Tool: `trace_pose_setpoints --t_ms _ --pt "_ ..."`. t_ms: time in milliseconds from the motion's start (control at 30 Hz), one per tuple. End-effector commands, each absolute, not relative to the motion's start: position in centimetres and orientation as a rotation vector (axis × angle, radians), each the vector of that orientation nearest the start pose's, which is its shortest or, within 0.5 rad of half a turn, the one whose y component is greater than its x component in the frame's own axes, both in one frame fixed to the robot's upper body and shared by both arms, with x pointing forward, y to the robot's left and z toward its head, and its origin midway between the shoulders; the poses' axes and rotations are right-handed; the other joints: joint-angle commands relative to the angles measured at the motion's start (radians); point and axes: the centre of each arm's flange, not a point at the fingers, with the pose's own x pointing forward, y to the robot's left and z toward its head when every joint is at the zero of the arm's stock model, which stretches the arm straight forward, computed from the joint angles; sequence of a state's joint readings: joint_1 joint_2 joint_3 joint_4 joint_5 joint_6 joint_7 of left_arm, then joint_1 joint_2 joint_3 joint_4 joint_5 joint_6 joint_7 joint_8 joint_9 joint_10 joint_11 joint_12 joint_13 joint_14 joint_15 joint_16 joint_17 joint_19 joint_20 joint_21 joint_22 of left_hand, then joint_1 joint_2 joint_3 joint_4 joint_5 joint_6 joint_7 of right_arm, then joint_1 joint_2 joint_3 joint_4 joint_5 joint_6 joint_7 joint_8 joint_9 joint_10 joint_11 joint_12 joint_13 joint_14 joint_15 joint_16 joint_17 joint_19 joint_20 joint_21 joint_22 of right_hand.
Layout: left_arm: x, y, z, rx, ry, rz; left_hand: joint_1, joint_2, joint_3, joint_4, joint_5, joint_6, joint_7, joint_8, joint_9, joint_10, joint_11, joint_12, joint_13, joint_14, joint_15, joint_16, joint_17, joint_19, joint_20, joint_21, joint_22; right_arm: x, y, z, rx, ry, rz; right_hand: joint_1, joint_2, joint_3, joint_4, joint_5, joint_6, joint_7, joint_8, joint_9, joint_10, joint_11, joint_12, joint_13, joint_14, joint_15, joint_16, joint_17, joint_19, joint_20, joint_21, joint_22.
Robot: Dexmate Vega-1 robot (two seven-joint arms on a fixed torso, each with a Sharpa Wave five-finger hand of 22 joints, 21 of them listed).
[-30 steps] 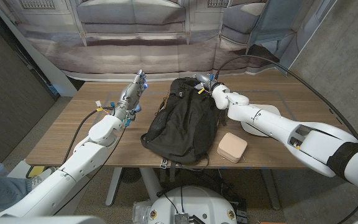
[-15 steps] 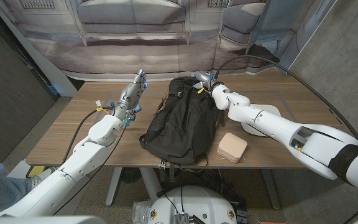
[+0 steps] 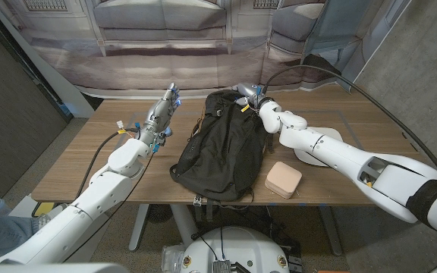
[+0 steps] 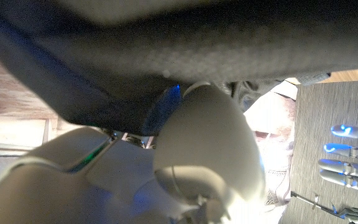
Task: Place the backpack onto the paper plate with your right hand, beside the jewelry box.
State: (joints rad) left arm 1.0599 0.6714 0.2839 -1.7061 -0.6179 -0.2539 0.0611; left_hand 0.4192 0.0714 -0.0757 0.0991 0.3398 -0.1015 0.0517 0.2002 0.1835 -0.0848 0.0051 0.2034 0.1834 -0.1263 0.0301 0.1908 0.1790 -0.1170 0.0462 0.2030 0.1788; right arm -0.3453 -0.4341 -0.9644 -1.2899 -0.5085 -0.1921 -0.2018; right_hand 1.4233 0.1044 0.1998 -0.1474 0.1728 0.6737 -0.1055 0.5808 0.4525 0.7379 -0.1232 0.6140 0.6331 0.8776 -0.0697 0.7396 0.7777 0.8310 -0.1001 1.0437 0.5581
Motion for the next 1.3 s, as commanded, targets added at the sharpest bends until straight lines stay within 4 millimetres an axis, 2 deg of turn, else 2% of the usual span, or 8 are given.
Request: trace_pose_setpoints --t_ms 33,533,1300 --pt "57.0 28.1 -0.3 0.059 -0.704 -0.258 0.004 0.007 -0.008 0.001 -0.001 0.001 -0.001 -0.002 0.004 -0.003 0.005 0.0 0.004 -0.004 0.001 -0.002 0.005 -0.002 0.007 0.001 0.004 66.0 -8.9 8.7 -1.374 -0.781 -0.06 0.025 0.016 -0.002 0.0 0.006 0.005 -0.003 0.006 0.003 0.006 0.002 0.006 0.009 0.055 -0.162 -0.003 0.008 -0.006 -0.125 0.014 0.005" --pt "57.2 28.2 -0.2 0.058 -0.705 -0.26 0.006 0.009 -0.01 0.001 -0.002 0.002 -0.003 -0.002 0.004 -0.002 0.005 0.0 0.004 -0.003 0.001 -0.002 0.005 -0.002 0.007 0.001 0.004 64.3 -8.0 9.9 -1.38 -0.827 -0.056 0.022 0.023 -0.008 0.007 0.006 0.001 -0.003 -0.003 -0.004 -0.001 0.005 -0.006 0.018 0.063 -0.161 -0.008 0.01 -0.023 -0.126 0.041 0.015" --pt "57.3 27.7 0.5 0.074 -0.711 -0.273 0.009 0.011 -0.015 0.0 -0.003 0.001 -0.002 -0.003 0.004 -0.001 0.004 0.0 0.004 -0.003 0.002 -0.002 0.005 0.001 -0.004 0.002 0.004 61.5 -7.9 11.7 -1.308 -0.958 -0.001 0.046 0.024 -0.01 -0.001 0.009 0.015 -0.011 -0.006 -0.007 0.012 -0.001 -0.018 0.026 0.074 -0.161 -0.006 0.02 -0.036 -0.127 0.078 0.025"
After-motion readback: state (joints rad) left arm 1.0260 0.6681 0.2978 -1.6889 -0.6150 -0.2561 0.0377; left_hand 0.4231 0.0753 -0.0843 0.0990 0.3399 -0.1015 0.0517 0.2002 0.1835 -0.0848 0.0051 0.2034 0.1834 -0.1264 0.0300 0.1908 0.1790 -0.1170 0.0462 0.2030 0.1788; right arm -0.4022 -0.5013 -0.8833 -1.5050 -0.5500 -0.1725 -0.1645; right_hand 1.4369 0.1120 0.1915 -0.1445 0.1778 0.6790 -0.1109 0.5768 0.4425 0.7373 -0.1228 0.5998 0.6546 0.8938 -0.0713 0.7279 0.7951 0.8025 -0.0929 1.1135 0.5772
